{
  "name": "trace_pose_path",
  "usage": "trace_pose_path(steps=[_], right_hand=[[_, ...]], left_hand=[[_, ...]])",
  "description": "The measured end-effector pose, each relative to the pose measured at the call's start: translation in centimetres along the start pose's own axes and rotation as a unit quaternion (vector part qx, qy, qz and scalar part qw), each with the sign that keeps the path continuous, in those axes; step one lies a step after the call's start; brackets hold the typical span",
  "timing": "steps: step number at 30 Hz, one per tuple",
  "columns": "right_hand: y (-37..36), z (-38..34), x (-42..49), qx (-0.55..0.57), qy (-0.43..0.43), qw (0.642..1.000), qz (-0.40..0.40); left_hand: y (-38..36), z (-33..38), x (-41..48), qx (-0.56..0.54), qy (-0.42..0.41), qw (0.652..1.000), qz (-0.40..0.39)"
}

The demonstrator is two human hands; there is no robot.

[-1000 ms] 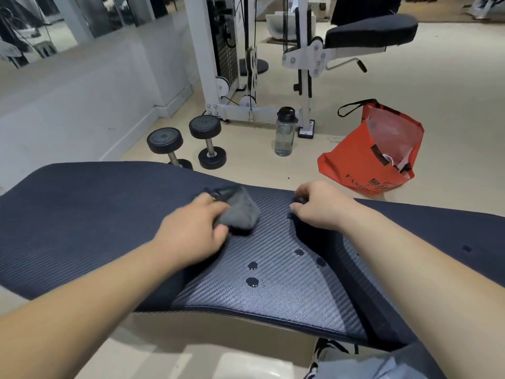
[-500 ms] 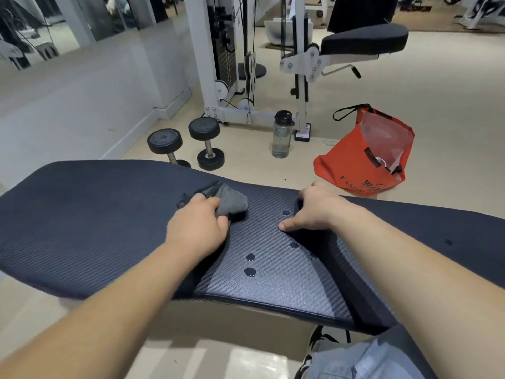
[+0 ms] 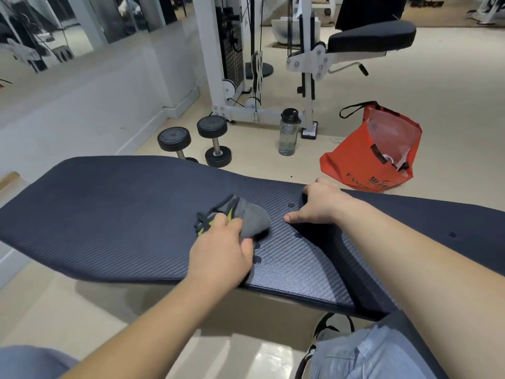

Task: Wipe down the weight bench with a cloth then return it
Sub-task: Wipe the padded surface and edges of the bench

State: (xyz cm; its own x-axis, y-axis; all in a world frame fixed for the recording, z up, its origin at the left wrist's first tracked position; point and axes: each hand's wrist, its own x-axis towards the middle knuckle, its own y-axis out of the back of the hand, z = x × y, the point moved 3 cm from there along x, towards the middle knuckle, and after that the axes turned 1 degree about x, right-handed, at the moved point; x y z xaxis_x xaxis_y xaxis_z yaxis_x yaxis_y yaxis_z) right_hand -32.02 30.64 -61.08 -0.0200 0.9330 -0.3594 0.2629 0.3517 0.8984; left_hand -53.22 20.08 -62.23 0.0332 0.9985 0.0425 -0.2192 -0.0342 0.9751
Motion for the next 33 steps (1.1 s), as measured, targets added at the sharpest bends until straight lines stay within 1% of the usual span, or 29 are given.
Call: trace_pose_path(steps=[2, 3, 4, 5, 6, 7, 9, 10, 11, 12, 13, 14, 15, 16, 17, 18, 19, 21, 22, 23, 24, 25, 26, 27, 28, 29, 30, 33], right_hand=[[0.0, -0.1, 0.1, -0.003, 0.002, 1.0, 0.001], [0.0, -0.1, 0.2, -0.003, 0.003, 1.0, 0.0], [-0.1, -0.1, 0.2, -0.003, 0.004, 1.0, 0.0], [-0.1, -0.1, 0.2, -0.002, 0.003, 1.0, 0.001], [-0.1, -0.1, 0.1, -0.003, 0.003, 1.0, 0.003], [-0.1, 0.0, 0.1, -0.005, 0.004, 1.0, 0.006], [-0.3, 0.2, 0.2, -0.011, 0.008, 1.0, 0.008], [-0.4, 0.3, 0.2, -0.015, 0.012, 1.0, 0.009], [-0.4, 0.3, 0.2, -0.018, 0.014, 1.0, 0.009], [-0.3, 0.3, 0.2, -0.019, 0.014, 1.0, 0.01], [-0.3, 0.3, 0.2, -0.019, 0.013, 1.0, 0.011], [-0.2, 0.2, 0.2, -0.018, 0.012, 1.0, 0.012], [-0.2, 0.1, 0.2, -0.018, 0.012, 1.0, 0.013], [-0.2, -0.1, 0.2, -0.018, 0.01, 1.0, 0.013], [-0.2, -0.1, 0.2, -0.017, 0.009, 1.0, 0.014], [-0.1, -0.1, 0.2, -0.018, 0.008, 1.0, 0.015], [-0.1, -0.1, 0.1, -0.019, 0.009, 1.0, 0.014], [-0.1, 0.0, 0.1, -0.017, 0.015, 1.0, 0.007], [-0.1, 0.1, 0.1, -0.018, 0.019, 1.0, 0.004], [-0.1, 0.1, 0.1, -0.019, 0.021, 1.0, 0.002], [0.0, 0.1, 0.1, -0.018, 0.022, 1.0, 0.001], [0.1, 0.2, 0.1, -0.007, 0.022, 1.0, 0.006], [0.3, 0.3, 0.2, 0.019, 0.024, 0.999, 0.015], [0.6, 0.5, 0.2, 0.062, 0.027, 0.997, 0.026], [1.0, 0.8, 0.1, 0.11, 0.029, 0.993, 0.04], [1.4, 1.3, -0.1, 0.148, 0.029, 0.987, 0.058], [1.9, 1.9, -0.3, 0.169, 0.028, 0.982, 0.075], [2.5, 3.4, -1.0, 0.185, 0.021, 0.977, 0.1]], left_hand=[[0.1, 1.8, -3.9, -0.015, -0.098, 0.995, -0.032], [0.4, 1.7, -4.5, -0.023, -0.128, 0.99, -0.048], [0.7, 1.2, -4.1, -0.024, -0.141, 0.988, -0.054], [0.8, 0.3, -2.9, -0.009, -0.132, 0.99, -0.05], [0.9, -0.7, -1.4, 0.006, -0.102, 0.994, -0.048], [1.0, -1.6, 0.2, 0.013, -0.053, 0.998, -0.042], [1.1, -2.7, 2.1, -0.007, 0.054, 0.998, -0.013], [1.0, -2.2, 2.0, -0.011, 0.079, 0.997, 0.002], [0.6, -1.1, 1.4, -0.004, 0.077, 0.997, 0.003], [0.3, 0.1, 0.1, 0.006, 0.047, 0.999, -0.005], [0.1, 1.4, -1.7, 0.009, -0.009, 1.0, -0.016], [0.2, 2.1, -3.3, -0.009, -0.072, 0.997, -0.03], [0.5, 2.0, -4.0, -0.029, -0.112, 0.992, -0.05], [0.8, 1.2, -3.6, -0.043, -0.129, 0.989, -0.062], [1.0, 0.0, -2.3, -0.034, -0.126, 0.989, -0.063], [1.0, -1.3, -0.8, -0.013, -0.102, 0.993, -0.059], [1.2, -2.6, 0.7, 0.003, -0.052, 0.997, -0.049], [1.3, -3.8, 2.5, -0.004, 0.064, 0.998, -0.011], [1.0, -3.3, 2.6, 0.001, 0.09, 0.996, 0.01], [0.6, -2.1, 2.0, 0.017, 0.088, 0.996, 0.019], [0.3, -0.7, 0.8, 0.032, 0.06, 0.998, 0.016], [0.2, 0.6, -0.7, 0.035, 0.008, 0.999, 0.007], [0.2, 1.4, -2.2, 0.021, -0.054, 0.998, -0.006], [0.2, 1.4, -2.9, 0.008, -0.094, 0.995, -0.029], [0.6, 0.6, -2.5, -0.004, -0.109, 0.993, -0.043], [0.8, -0.5, -1.3, -0.002, -0.104, 0.994, -0.044], [0.8, -1.8, 0.3, 0.008, -0.08, 0.996, -0.035], [1.0, -3.5, 3.8, -0.014, 0.066, 0.998, 0.011]])
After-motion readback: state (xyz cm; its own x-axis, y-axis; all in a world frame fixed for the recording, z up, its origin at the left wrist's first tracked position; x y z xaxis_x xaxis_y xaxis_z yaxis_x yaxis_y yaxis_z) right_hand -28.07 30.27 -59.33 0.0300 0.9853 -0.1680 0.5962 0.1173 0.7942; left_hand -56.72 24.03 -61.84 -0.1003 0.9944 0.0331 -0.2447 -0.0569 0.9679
